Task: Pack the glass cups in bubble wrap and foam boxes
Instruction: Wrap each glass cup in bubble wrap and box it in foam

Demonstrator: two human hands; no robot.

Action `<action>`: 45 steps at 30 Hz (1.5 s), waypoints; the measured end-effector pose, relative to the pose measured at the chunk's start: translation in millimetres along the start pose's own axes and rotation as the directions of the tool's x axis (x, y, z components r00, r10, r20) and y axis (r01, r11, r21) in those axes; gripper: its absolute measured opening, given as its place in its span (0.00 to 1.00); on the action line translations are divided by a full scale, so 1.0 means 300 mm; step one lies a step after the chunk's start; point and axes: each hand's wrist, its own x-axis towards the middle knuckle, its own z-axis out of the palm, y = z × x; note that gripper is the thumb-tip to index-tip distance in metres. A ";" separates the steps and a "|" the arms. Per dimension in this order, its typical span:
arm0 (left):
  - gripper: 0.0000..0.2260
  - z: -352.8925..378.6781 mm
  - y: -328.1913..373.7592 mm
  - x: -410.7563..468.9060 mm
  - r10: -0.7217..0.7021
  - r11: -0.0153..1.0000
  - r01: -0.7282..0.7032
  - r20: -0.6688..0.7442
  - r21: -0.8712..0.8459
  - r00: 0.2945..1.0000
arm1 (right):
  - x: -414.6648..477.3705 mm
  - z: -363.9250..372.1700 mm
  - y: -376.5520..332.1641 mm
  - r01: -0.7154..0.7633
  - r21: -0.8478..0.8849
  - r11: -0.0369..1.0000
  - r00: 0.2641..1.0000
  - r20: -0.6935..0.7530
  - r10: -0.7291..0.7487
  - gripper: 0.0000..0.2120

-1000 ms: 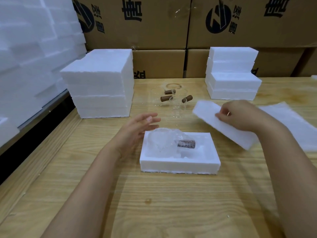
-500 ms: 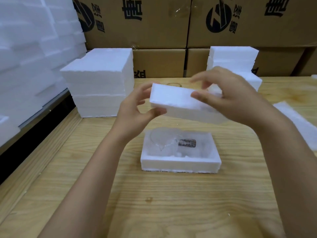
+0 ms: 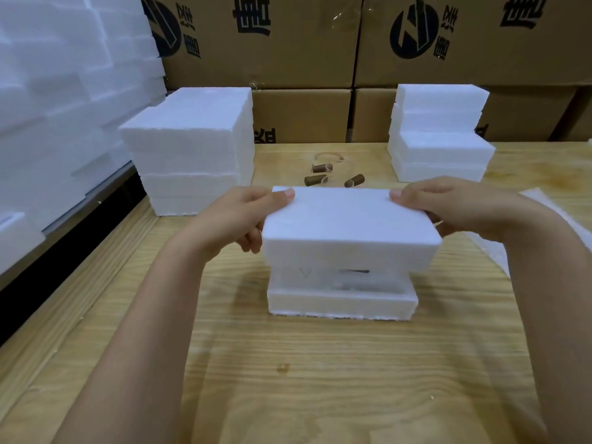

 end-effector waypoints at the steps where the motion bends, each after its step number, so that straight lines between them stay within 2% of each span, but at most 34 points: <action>1: 0.18 -0.004 -0.007 -0.001 -0.014 1.000 0.014 0.028 0.008 1.000 | 0.004 0.004 0.004 -0.015 0.001 1.000 0.999 0.038 0.015 0.25; 4: 0.18 -0.023 -0.033 0.000 -0.052 0.999 0.052 0.087 0.007 0.995 | 0.007 0.019 0.012 -0.034 0.002 0.999 0.993 0.115 0.033 0.24; 7: 0.16 -0.023 -0.066 0.008 -0.099 0.995 0.096 0.114 0.031 0.989 | 0.009 0.032 0.012 -0.057 -0.003 0.998 0.986 0.154 0.057 0.28; 12: 0.28 -0.004 -0.084 0.012 -0.117 0.993 0.114 0.109 0.031 0.987 | 0.018 0.038 0.019 -0.075 -0.011 0.997 0.988 0.133 0.075 0.28; 18: 0.23 0.008 -0.096 0.011 -0.130 0.986 0.117 0.119 0.117 0.984 | 0.022 0.030 0.038 -0.071 -0.046 0.996 0.989 0.130 0.076 0.31; 22: 0.22 0.017 -0.099 0.010 -0.116 0.985 0.098 0.127 0.142 0.985 | 0.027 0.032 0.057 -0.111 -0.120 0.987 0.976 0.176 0.131 0.35; 26: 0.25 0.035 -0.100 0.012 -0.094 0.994 0.087 0.135 0.060 0.986 | 0.028 0.034 0.070 -0.121 -0.144 0.982 0.974 0.171 0.145 0.35; 29: 0.19 0.061 -0.115 0.001 -0.047 0.995 0.056 0.114 -0.080 0.992 | 0.019 0.047 0.084 -0.106 -0.131 0.986 0.981 0.147 0.125 0.32; 31: 0.19 0.098 -0.132 -0.008 -0.012 0.973 0.014 0.011 -0.229 1.000 | 0.017 0.078 0.105 -0.060 -0.050 0.997 0.996 0.070 0.064 0.26; 33: 0.21 0.135 -0.160 -0.019 0.031 0.917 -0.059 -0.077 -0.394 0.997 | 0.012 0.128 0.135 0.088 0.143 0.986 0.984 -0.167 -0.063 0.16; 35: 0.22 0.158 -0.182 -0.034 0.133 0.874 -0.163 -0.098 -0.457 0.986 | -0.010 0.175 0.161 0.309 0.308 0.900 0.893 -0.421 -0.162 0.13; 36: 0.24 0.163 -0.191 -0.045 0.197 0.870 -0.218 -0.094 -0.442 0.976 | -0.023 0.195 0.179 0.400 0.311 0.862 0.853 -0.471 -0.225 0.14; 37: 0.25 0.163 -0.198 -0.054 0.251 0.880 -0.263 -0.084 -0.396 0.964 | -0.037 0.216 0.198 0.459 0.259 0.850 0.828 -0.472 -0.304 0.18; 39: 0.24 0.159 -0.199 -0.071 0.327 0.901 -0.323 -0.034 -0.290 0.944 | -0.057 0.256 0.233 0.503 0.122 0.856 0.819 -0.384 -0.426 0.27; 41: 0.23 0.159 -0.200 -0.079 0.334 0.913 -0.321 0.010 -0.251 0.942 | -0.066 0.274 0.252 0.480 0.077 0.874 0.849 -0.292 -0.441 0.31; 43: 0.23 0.153 -0.200 -0.081 0.310 0.928 -0.294 0.032 -0.230 0.950 | -0.076 0.270 0.262 0.465 0.044 0.884 0.870 -0.206 -0.447 0.29; 45: 0.26 0.138 -0.201 -0.086 0.294 0.941 -0.273 0.084 -0.202 0.952 | -0.089 0.259 0.268 0.426 0.050 0.903 0.901 -0.108 -0.420 0.35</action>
